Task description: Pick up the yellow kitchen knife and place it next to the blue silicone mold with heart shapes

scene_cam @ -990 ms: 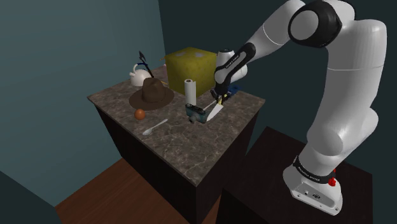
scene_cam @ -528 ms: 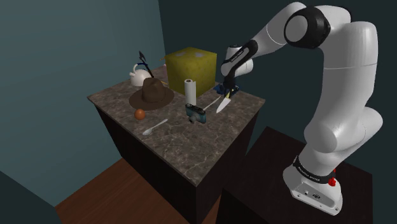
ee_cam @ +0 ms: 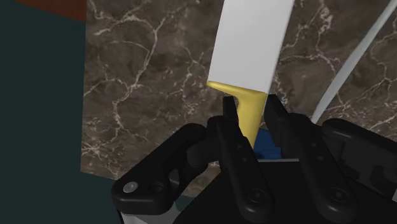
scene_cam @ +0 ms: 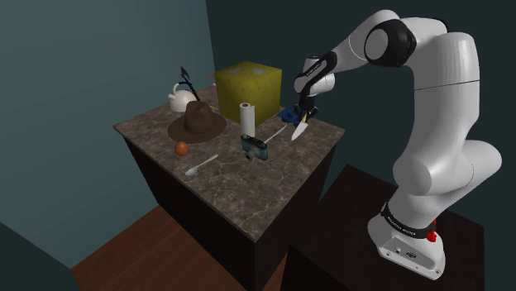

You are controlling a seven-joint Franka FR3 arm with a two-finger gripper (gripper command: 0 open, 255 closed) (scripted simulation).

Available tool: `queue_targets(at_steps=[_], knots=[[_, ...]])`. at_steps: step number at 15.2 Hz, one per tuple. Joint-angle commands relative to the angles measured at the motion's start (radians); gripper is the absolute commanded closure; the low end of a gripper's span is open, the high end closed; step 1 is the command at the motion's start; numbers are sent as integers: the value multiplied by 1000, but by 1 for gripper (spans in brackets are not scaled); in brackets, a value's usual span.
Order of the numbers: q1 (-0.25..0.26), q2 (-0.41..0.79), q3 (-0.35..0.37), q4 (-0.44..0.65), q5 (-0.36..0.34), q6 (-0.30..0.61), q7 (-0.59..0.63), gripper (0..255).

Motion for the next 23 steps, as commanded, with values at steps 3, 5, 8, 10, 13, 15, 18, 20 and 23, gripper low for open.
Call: queue_targets(at_steps=[3,5,8,10,13,15,18,20,23], knots=[[0,40,-1,10,-1,29,-1,255],[0,60,-2,12,-2,47,0,255],[1,91,-3,17,-4,74,2,255],[1,112,-4,21,-4,91,2,255],[2,144,-5,28,-6,116,4,255],[3,166,-6,34,-6,131,5,255],[4,209,-7,49,-8,160,6,255],[4,209,-7,49,-8,160,6,255],[4,209,-7,49,-8,160,6,255]])
